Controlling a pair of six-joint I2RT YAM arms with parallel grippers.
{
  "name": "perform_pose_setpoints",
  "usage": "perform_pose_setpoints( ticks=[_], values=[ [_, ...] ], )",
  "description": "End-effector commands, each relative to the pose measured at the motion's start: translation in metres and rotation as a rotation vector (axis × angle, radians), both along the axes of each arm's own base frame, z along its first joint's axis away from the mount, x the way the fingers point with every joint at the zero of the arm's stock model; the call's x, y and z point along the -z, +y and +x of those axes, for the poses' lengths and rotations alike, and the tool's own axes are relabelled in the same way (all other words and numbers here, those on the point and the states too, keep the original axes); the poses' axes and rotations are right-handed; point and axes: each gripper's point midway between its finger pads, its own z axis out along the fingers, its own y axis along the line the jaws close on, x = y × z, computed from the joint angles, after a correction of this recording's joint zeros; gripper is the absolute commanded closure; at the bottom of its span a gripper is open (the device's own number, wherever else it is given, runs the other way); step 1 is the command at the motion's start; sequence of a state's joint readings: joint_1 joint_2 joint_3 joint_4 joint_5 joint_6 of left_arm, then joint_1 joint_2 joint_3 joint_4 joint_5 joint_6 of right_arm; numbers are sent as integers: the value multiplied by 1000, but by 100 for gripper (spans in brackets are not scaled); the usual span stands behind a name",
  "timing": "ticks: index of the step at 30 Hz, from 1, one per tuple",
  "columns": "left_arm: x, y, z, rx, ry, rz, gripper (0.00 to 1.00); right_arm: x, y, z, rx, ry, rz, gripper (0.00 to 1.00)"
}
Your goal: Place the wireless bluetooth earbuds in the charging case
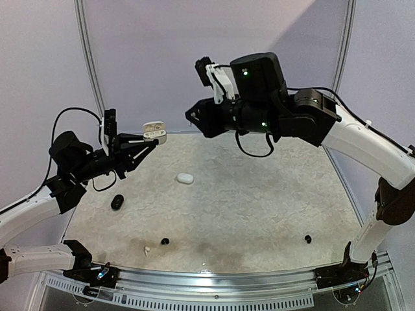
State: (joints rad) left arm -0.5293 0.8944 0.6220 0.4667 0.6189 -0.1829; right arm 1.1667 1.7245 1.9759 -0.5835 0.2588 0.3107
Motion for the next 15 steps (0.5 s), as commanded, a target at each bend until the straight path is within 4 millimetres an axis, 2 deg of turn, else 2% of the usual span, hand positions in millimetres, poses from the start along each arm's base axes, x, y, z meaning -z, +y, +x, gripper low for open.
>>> perform_pose_setpoints(
  ticks=[1, 4, 7, 15],
  values=[
    [-17, -2, -13, 47, -118, 3, 100, -52, 34, -13, -121, -281, 113, 100],
    [-19, -3, -12, 46, -127, 13, 100, -57, 49, -29, -218, -394, 101, 100],
    [-20, -4, -10, 44, -111, 19, 100, -51, 60, -38, -291, -441, 94, 100],
    [-26, -4, -7, 51, -58, -7, 100, -28, 68, -41, -349, -499, 9, 100]
  ],
)
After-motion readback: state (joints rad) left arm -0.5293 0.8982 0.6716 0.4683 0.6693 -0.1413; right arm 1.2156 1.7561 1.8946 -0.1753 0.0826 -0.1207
